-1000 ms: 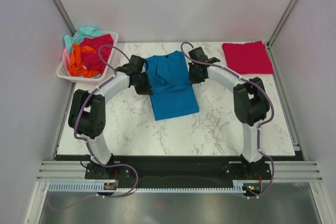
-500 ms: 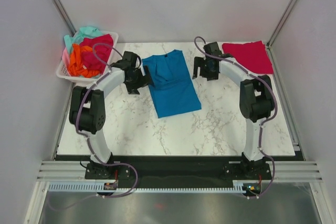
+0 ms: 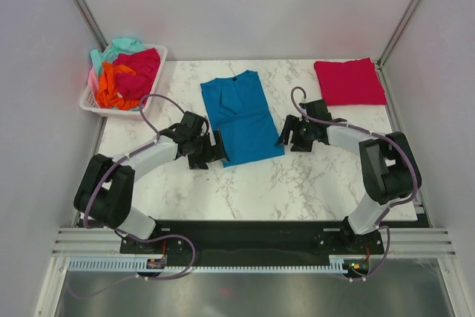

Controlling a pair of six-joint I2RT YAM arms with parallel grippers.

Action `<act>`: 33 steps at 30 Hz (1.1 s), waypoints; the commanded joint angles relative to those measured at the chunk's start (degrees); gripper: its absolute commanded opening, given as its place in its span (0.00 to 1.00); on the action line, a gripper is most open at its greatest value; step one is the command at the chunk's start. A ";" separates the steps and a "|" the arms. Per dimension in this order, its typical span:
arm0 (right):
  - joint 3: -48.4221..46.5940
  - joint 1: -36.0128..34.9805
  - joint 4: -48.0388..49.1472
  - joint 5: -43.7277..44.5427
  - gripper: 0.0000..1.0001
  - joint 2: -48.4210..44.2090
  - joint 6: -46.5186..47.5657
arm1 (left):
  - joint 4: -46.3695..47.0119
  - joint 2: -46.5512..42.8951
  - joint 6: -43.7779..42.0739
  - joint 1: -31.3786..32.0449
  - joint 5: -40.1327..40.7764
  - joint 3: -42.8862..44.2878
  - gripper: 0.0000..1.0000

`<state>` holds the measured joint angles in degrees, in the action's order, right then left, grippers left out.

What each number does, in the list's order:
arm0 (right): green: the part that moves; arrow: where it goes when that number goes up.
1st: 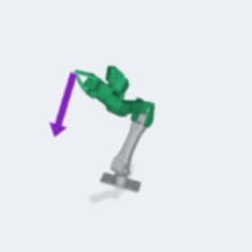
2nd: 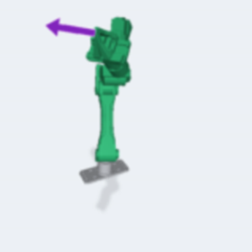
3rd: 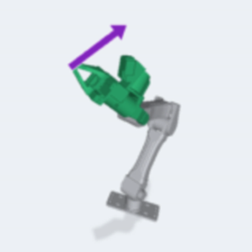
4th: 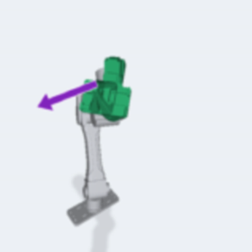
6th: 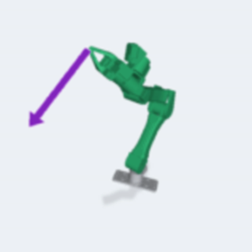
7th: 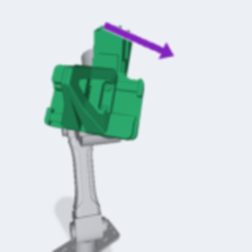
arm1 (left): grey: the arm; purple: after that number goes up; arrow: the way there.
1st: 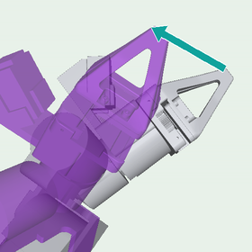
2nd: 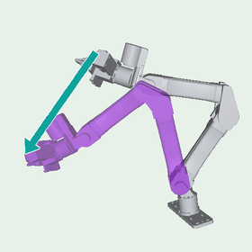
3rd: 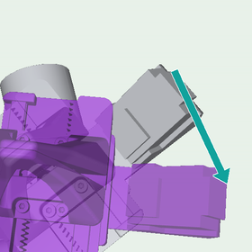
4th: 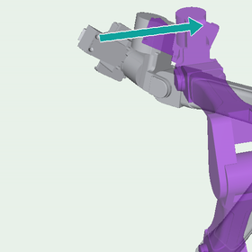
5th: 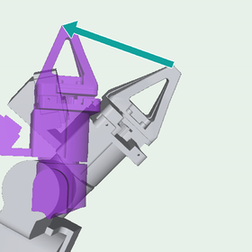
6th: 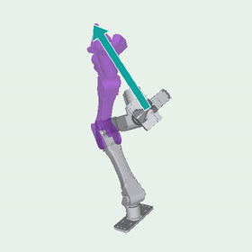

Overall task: Fold and stack the t-shirts
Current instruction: Fold the tshirt

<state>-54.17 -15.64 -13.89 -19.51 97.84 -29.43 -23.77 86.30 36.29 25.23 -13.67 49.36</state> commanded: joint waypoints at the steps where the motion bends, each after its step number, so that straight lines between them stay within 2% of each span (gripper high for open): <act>1: 2.23 -0.18 5.54 -2.03 0.75 0.59 -2.12 | 5.13 -3.33 2.82 0.69 -1.01 -0.84 0.93; 2: 2.32 -0.09 5.63 -2.63 0.66 1.12 -2.38 | 5.14 -3.42 2.90 0.87 -0.92 -1.02 0.93; 4: 3.28 -0.18 6.42 -3.08 0.57 1.82 -3.08 | 5.84 -3.86 3.43 1.13 -0.48 -1.72 0.93; 7: 6.00 -0.36 8.61 -3.70 0.37 1.21 -4.32 | 9.42 -4.39 4.74 1.48 -0.30 -4.00 0.92; 8: 6.88 -0.36 8.96 -3.78 0.26 0.86 -4.75 | 10.84 -4.39 5.10 1.48 -0.65 -4.71 0.92; 11: 9.78 -0.45 10.81 -4.05 0.17 -0.54 -5.72 | 14.78 -3.60 6.68 2.10 -0.39 -7.08 0.88; 23: 14.53 -0.62 13.45 -5.72 0.08 -1.34 -6.08 | 25.07 3.26 12.22 2.36 -0.39 -11.74 0.66; 26: 15.67 -0.62 13.45 -5.72 0.04 -1.78 -5.90 | 26.67 3.08 12.92 2.36 0.05 -12.45 0.49; 27: 15.85 -0.62 15.10 -5.72 0.02 -1.87 -5.99 | 27.63 3.00 13.36 2.36 -0.13 -12.80 0.31; 29: 16.55 -0.62 15.21 -5.80 0.00 -2.56 -5.99 | 28.08 2.56 13.54 2.36 -0.56 -12.80 0.16; 30: 16.99 -0.62 15.30 -5.81 0.00 -3.18 -6.08 | 27.99 2.29 13.28 2.36 -1.00 -12.80 0.05; 33: 19.36 -0.62 15.12 -5.19 0.00 -7.64 -6.78 | 27.20 -0.86 13.19 2.36 -2.66 -14.02 0.02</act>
<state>-38.00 -15.92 4.34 -26.68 93.71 -36.75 1.45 88.55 48.62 27.40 -15.27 36.64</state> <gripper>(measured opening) 0.010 0.039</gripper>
